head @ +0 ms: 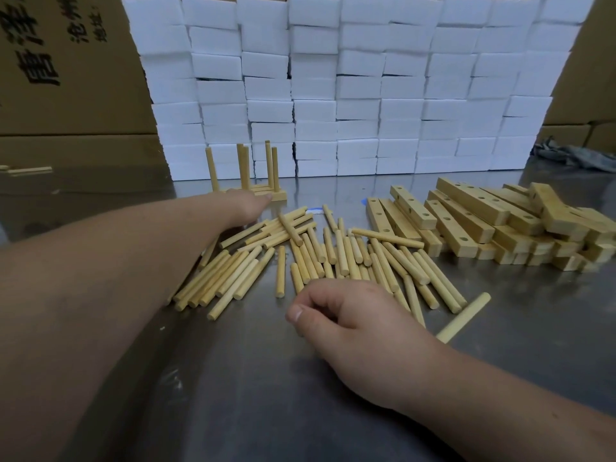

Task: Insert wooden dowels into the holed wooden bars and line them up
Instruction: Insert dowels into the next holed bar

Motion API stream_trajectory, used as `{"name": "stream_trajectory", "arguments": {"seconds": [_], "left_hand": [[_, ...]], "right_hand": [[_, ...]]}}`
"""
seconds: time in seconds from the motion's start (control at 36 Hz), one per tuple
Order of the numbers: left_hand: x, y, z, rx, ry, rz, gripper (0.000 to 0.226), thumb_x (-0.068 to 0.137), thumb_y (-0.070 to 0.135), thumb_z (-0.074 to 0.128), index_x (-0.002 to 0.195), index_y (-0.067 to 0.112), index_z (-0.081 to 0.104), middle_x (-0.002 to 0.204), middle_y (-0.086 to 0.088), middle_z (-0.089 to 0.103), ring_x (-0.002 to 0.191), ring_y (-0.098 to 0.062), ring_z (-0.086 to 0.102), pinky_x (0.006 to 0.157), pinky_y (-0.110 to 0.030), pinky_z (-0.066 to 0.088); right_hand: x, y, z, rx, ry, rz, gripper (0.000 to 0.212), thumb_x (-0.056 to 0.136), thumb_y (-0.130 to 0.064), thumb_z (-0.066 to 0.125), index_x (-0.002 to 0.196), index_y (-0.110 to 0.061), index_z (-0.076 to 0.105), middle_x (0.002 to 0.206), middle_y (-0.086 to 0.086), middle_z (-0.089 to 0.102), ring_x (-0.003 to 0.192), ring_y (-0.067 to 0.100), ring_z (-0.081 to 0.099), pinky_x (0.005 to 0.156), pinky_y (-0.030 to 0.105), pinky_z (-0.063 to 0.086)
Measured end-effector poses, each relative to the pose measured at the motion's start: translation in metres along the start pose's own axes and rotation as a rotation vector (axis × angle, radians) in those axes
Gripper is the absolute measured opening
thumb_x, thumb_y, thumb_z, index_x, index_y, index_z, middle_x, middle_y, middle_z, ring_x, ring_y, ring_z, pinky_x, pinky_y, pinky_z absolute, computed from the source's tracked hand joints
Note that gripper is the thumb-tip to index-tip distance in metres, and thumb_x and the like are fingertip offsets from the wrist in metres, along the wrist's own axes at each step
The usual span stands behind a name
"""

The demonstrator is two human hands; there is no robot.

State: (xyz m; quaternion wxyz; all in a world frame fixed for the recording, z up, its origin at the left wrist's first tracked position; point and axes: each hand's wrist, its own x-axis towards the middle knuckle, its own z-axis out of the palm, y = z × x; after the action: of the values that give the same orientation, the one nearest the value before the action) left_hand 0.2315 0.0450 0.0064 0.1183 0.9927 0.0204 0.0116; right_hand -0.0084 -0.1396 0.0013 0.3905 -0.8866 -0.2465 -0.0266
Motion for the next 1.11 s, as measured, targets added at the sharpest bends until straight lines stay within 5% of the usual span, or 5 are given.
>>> {"name": "stream_trajectory", "arguments": {"seconds": [0.28, 0.42, 0.53, 0.61, 1.11], "left_hand": [[0.005, -0.003, 0.003, 0.045, 0.031, -0.071, 0.071, 0.09, 0.064, 0.012, 0.074, 0.011, 0.057, 0.133, -0.02, 0.046, 0.116, -0.035, 0.047, 0.103, -0.048, 0.035], [0.007, -0.009, 0.004, -0.044, 0.021, -0.129, 0.079, 0.087, 0.068, 0.014, 0.113, 0.008, 0.057, 0.135, -0.019, 0.046, 0.121, -0.035, 0.045, 0.105, -0.049, 0.031], [0.002, -0.01, 0.002, -0.113, 0.002, -0.139, 0.072, 0.087, 0.069, 0.014, 0.087, 0.011, 0.058, 0.123, -0.017, 0.052, 0.106, -0.031, 0.049, 0.1, -0.044, 0.034], [-0.004, -0.01, -0.002, -0.125, -0.006, -0.14, 0.076, 0.09, 0.065, 0.014, 0.117, 0.008, 0.055, 0.134, -0.018, 0.046, 0.117, -0.032, 0.047, 0.102, -0.044, 0.033], [-0.134, -0.034, -0.023, -0.135, 0.26, -0.013, 0.015, 0.09, 0.026, 0.044, 0.09, 0.025, 0.06, 0.081, 0.007, 0.057, 0.071, -0.01, 0.052, 0.053, -0.025, 0.036]], "right_hand": [[0.0, 0.0, 0.0, 0.006, 0.012, 0.004, 0.024, 0.083, -0.051, 0.044, 0.072, -0.033, 0.055, 0.066, -0.014, 0.054, 0.063, 0.003, 0.05, 0.062, 0.032, 0.048], [0.0, 0.001, 0.0, 0.004, 0.003, -0.001, 0.023, 0.083, -0.051, 0.043, 0.07, -0.035, 0.054, 0.068, -0.016, 0.055, 0.065, 0.001, 0.051, 0.063, 0.031, 0.048], [0.0, 0.001, 0.0, 0.002, 0.002, 0.005, 0.024, 0.082, -0.051, 0.043, 0.076, -0.032, 0.056, 0.069, -0.015, 0.055, 0.066, 0.001, 0.051, 0.065, 0.032, 0.05], [0.0, 0.002, 0.0, 0.011, 0.009, 0.003, 0.024, 0.082, -0.051, 0.043, 0.073, -0.032, 0.056, 0.069, -0.017, 0.055, 0.064, 0.0, 0.051, 0.062, 0.031, 0.048], [-0.001, 0.0, 0.001, 0.006, 0.058, 0.013, 0.023, 0.09, -0.038, 0.049, 0.072, -0.028, 0.058, 0.061, -0.014, 0.054, 0.062, -0.003, 0.049, 0.062, 0.023, 0.043]]}}
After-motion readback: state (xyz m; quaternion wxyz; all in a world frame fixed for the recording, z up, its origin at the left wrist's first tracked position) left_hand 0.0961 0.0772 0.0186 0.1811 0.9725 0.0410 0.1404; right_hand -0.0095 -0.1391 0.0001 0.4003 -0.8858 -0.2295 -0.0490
